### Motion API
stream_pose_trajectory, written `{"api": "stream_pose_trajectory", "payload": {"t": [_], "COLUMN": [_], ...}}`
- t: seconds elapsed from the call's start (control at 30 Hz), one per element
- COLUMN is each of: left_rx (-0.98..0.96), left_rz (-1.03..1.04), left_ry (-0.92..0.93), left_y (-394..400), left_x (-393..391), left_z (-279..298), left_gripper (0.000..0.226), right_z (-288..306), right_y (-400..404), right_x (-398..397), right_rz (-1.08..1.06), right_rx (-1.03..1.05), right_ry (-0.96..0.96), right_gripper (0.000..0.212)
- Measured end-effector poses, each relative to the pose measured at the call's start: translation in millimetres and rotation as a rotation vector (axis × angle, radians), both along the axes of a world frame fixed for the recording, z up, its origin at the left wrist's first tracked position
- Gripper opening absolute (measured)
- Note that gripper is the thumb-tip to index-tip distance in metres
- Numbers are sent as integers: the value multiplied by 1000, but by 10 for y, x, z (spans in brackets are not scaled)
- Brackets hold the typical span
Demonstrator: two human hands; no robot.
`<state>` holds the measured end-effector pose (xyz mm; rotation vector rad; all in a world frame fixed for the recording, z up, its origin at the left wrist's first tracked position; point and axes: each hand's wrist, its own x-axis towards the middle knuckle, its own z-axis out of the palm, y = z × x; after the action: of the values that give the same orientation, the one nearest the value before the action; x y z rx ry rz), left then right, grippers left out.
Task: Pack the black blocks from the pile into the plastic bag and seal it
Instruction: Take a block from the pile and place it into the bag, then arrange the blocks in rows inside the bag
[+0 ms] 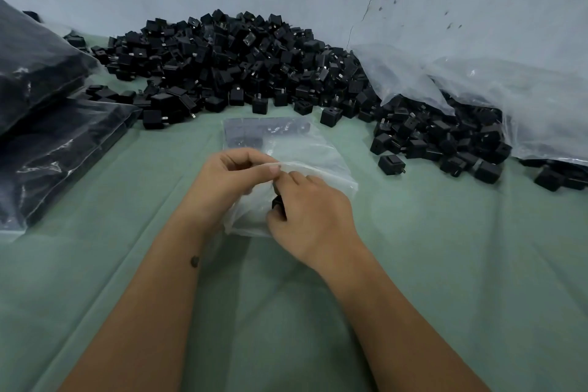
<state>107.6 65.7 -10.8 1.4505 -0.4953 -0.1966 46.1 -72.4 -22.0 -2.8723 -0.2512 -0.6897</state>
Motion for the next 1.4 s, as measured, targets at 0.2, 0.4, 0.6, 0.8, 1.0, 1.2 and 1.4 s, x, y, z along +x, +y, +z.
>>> {"api": "stream_pose_trajectory", "payload": {"t": [0.2,0.4,0.6,0.8,1.0,1.2,1.4], "left_rx": [-78,-228,-129,-61,239,498,635], "left_rz": [-250,271,589,667,784,734,711], "left_ry": [-132,104,199,175,46,-47,-70], "left_y": [33,118,90,57,63,59,58], "left_x": [-53,60,164,187,188,189,189], "left_z": [49,-2,-88,-120,-208,-243,-215], "left_gripper": [13,52,43,35,18,29,39], "right_z": [-31,-71,-139,-170,-188,-160,-34], "right_y": [-4,-61,-109,-66,-68,-31,-42], "right_x": [50,92,123,194,136,306,581], "right_rz": [-28,-155,-119,-103,-60,-151,-191], "right_rx": [320,365,598,611,542,315,235], "right_ry": [160,189,176,267,189,386,367], "right_gripper": [25,10,12,18,23,32,39]}}
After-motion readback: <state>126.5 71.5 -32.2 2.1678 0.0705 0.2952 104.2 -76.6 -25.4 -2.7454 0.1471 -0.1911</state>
